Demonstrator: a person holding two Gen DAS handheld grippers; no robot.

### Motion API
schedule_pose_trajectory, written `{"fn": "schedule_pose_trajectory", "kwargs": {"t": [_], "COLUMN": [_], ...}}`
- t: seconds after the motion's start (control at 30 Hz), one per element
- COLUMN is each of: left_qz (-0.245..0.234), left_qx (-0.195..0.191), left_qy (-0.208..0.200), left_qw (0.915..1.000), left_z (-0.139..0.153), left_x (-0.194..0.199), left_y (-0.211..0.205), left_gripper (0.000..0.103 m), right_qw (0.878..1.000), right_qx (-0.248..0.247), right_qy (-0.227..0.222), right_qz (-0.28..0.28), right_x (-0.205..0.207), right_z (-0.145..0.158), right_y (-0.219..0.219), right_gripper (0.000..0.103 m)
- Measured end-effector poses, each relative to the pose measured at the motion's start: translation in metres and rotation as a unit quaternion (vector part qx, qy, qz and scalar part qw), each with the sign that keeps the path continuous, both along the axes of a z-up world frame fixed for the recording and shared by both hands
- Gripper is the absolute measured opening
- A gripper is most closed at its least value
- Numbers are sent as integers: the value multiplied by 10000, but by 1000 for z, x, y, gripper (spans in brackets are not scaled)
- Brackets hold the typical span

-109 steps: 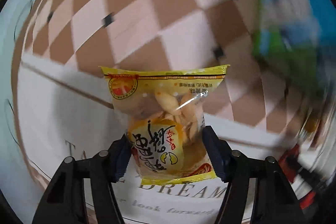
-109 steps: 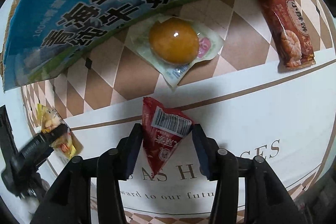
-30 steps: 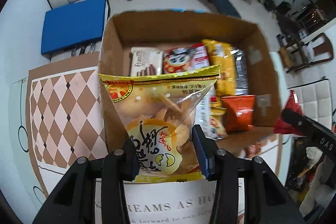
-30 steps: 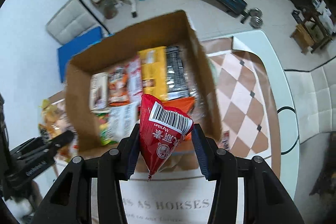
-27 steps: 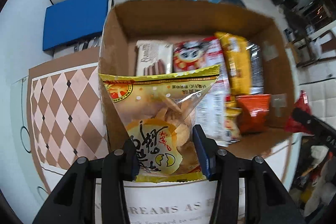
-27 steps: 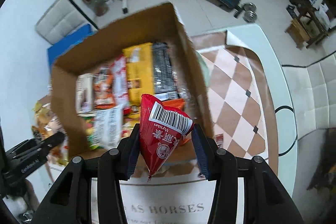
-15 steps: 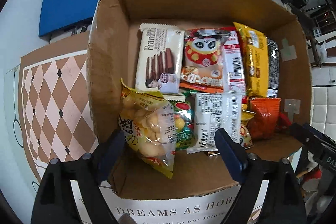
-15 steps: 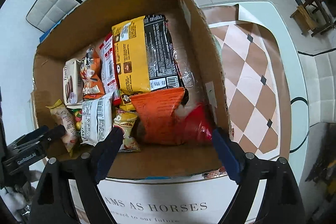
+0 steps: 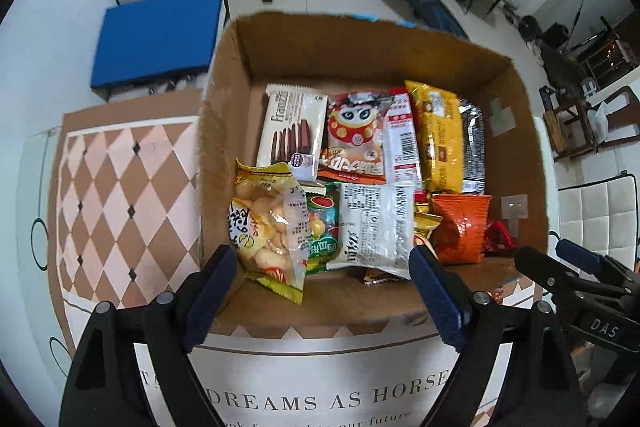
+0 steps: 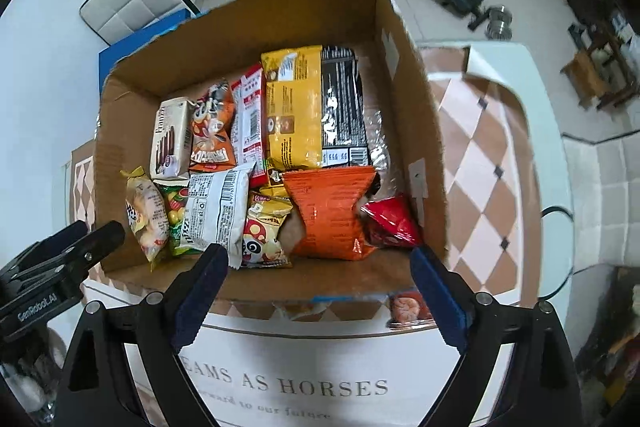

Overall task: Organize snacks
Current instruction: 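Withdraw both tools and reach toward the egg and brown biscuit packet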

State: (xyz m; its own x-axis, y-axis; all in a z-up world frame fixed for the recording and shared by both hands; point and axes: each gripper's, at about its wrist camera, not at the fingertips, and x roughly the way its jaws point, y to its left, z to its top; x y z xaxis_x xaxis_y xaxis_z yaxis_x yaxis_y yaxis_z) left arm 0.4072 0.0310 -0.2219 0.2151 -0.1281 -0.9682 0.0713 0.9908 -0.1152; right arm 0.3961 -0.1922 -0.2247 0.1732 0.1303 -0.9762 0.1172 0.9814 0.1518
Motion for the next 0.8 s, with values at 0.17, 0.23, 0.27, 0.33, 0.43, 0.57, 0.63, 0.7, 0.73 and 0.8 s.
{"fn": "schedule_pose_trajectory", "kwargs": {"t": [0.17,0.23,0.27,0.33,0.43,0.57,0.63,0.7,0.73,0.8], "left_qz": [-14,7,22,26,31,13,17,37,46,68], "left_qx": [17,11,20,49,116,198,202,192,187,171], "left_qy": [-323,-455,-517,-645,-843,-1090,-1170,-1258,-1287,-1348], "left_qw": [9995,9990,9987,9979,9964,9938,9929,9919,9915,9907], "left_z": [17,26,30,39,54,72,79,87,90,95], "left_x": [-27,-37,-41,-48,-60,-78,-87,-96,-99,-105], "left_y": [-7,-7,-7,-8,-9,-12,-14,-15,-16,-17], "left_gripper": [88,88,88,88,88,88,88,88,88,88], "right_qw": [9996,9994,9992,9990,9984,9970,9961,9947,9942,9931], "right_qx": [-98,-101,-123,-129,-139,-190,-207,-222,-229,-215], "right_qy": [-247,-330,-372,-435,-540,-743,-856,-994,-1043,-1142], "right_qz": [26,30,32,46,82,98,105,123,127,140], "right_x": [-23,-32,-37,-46,-60,-77,-86,-95,-98,-106], "right_z": [19,26,30,37,49,67,78,91,97,107], "right_y": [-1,-1,-2,-2,-3,-4,-5,-6,-6,-7], "right_gripper": [95,95,95,95,95,95,95,95,95,95]}}
